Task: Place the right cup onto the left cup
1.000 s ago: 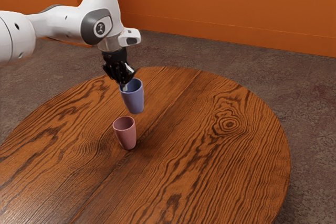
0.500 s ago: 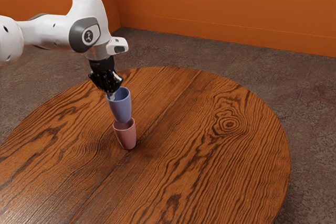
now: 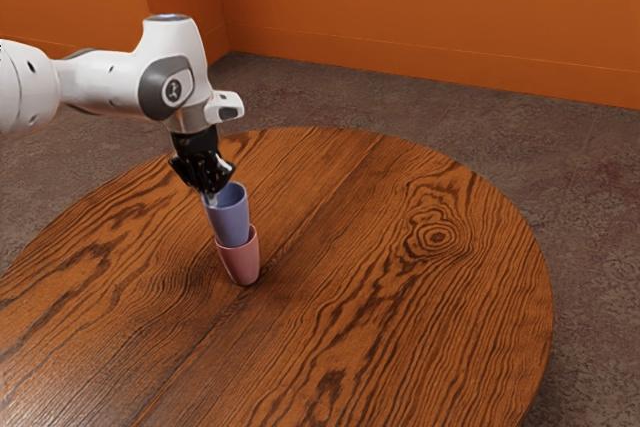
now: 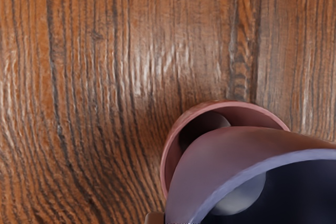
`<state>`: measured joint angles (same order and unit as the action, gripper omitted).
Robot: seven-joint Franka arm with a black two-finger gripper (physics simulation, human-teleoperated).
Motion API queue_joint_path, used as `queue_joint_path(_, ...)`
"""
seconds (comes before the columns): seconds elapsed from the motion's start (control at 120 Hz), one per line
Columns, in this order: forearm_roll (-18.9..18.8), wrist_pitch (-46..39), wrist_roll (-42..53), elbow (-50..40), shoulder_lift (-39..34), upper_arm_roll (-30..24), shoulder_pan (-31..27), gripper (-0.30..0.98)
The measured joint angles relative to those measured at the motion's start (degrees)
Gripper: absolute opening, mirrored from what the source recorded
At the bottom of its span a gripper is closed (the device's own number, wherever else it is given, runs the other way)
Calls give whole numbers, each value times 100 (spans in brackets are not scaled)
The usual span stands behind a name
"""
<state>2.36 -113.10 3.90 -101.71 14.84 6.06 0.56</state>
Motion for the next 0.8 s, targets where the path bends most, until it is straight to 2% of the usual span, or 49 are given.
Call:
queue_joint_path(0.2, 11, -76, -16, 37, 198, 0, -3, -9)
queue_joint_path(0.358, -10, -136, -3, 72, 257, -6, 14, 26)
queue_joint_path(0.467, -44, -132, 6, 195, 169, -8, 70, 43)
queue_joint_path(0.608, -107, 180, 15, 292, -339, -19, 286, 56)
queue_joint_path(0.8, -354, 1068, 22, 623, -1014, -38, 476, 63)
